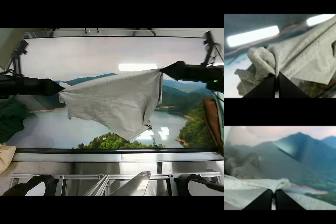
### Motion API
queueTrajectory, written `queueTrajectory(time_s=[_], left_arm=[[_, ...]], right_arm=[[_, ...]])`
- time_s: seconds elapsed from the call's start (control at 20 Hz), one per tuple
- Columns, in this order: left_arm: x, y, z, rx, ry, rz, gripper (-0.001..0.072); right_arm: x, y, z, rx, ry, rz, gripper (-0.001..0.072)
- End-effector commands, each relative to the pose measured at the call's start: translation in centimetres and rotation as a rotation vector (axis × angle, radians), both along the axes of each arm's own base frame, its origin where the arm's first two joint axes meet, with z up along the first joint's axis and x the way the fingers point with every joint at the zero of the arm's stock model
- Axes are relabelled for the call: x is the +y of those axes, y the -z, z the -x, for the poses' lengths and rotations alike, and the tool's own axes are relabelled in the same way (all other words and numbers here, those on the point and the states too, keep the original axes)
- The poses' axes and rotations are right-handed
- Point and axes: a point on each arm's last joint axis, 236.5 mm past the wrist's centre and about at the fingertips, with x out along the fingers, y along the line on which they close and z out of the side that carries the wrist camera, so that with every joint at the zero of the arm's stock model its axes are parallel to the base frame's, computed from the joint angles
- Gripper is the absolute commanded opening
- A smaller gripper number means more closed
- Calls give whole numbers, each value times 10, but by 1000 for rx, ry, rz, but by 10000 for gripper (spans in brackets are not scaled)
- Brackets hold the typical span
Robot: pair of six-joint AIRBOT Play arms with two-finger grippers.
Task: Fold the shirts.
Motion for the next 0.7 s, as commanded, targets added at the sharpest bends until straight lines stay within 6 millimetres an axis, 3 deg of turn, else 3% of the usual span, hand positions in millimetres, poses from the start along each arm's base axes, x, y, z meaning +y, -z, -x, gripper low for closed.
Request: queueTrajectory(time_s=[0.0, 0.05, 0.1, 0.15, 0.25, 0.3, 0.45, 0.65], left_arm=[[3, 65, -15, 135, -4, 3, 17], [4, 70, -18, 160, 4, 9, 167], [6, 70, -22, 180, 8, 19, 481], [10, 66, -26, 192, 8, 28, 720], [27, 51, -34, 204, 1, 43, 720], [37, 44, -36, 215, -13, 54, 720], [53, 38, -15, 313, -5, 93, 720], [49, 69, 37, 500, -23, 158, 715]], right_arm=[[-12, 69, -35, 66, 37, 22, 412], [-16, 65, -34, 65, 25, 14, 440], [-18, 56, -30, 65, 3, -5, 440], [-22, 44, -22, 70, -19, -31, 439], [-30, 26, 8, 108, -90, -50, 437], [-33, 29, 26, 163, -124, -35, 435], [-21, 65, 97, 383, -225, 23, 433], [24, 120, 176, 554, -282, -2, 433]])
